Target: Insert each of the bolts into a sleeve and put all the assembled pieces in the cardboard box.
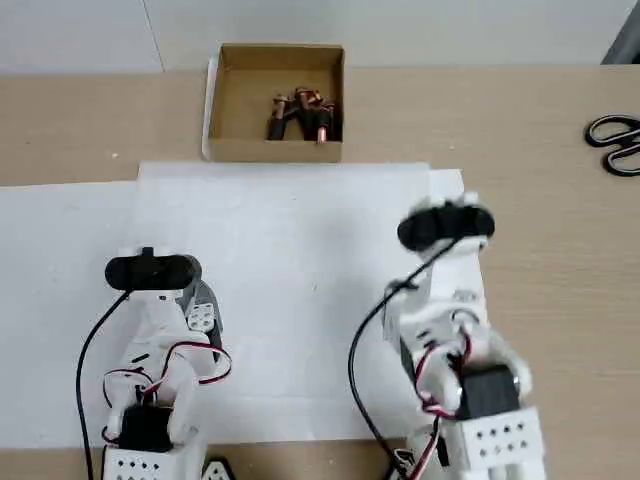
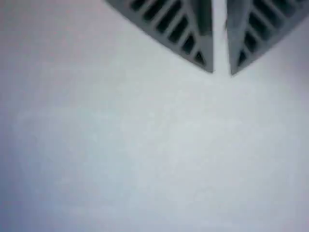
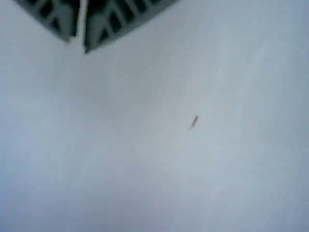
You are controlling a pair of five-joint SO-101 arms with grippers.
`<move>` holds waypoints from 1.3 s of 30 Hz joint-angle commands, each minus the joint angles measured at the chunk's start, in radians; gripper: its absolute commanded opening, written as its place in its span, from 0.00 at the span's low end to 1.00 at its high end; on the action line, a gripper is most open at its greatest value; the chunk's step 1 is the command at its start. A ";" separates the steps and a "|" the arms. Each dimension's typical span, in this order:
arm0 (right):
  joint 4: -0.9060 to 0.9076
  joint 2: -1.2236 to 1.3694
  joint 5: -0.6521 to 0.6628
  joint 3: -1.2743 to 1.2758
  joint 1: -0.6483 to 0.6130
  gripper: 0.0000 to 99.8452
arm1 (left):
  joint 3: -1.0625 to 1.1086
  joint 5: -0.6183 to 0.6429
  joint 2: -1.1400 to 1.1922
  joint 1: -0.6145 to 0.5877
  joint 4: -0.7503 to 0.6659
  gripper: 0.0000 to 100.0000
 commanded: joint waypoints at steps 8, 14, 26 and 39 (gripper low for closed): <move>-0.111 -0.182 0.008 0.273 0.007 0.00 | -0.010 0.000 -0.006 0.003 -0.003 0.01; -0.183 -0.245 0.009 0.404 0.007 0.00 | -0.010 0.000 -0.006 0.003 -0.003 0.01; -0.153 -0.414 0.011 0.496 0.001 0.00 | -0.010 0.000 -0.006 0.003 -0.003 0.01; -0.085 -0.527 0.005 0.523 0.007 0.00 | -0.010 0.000 -0.006 0.003 -0.003 0.01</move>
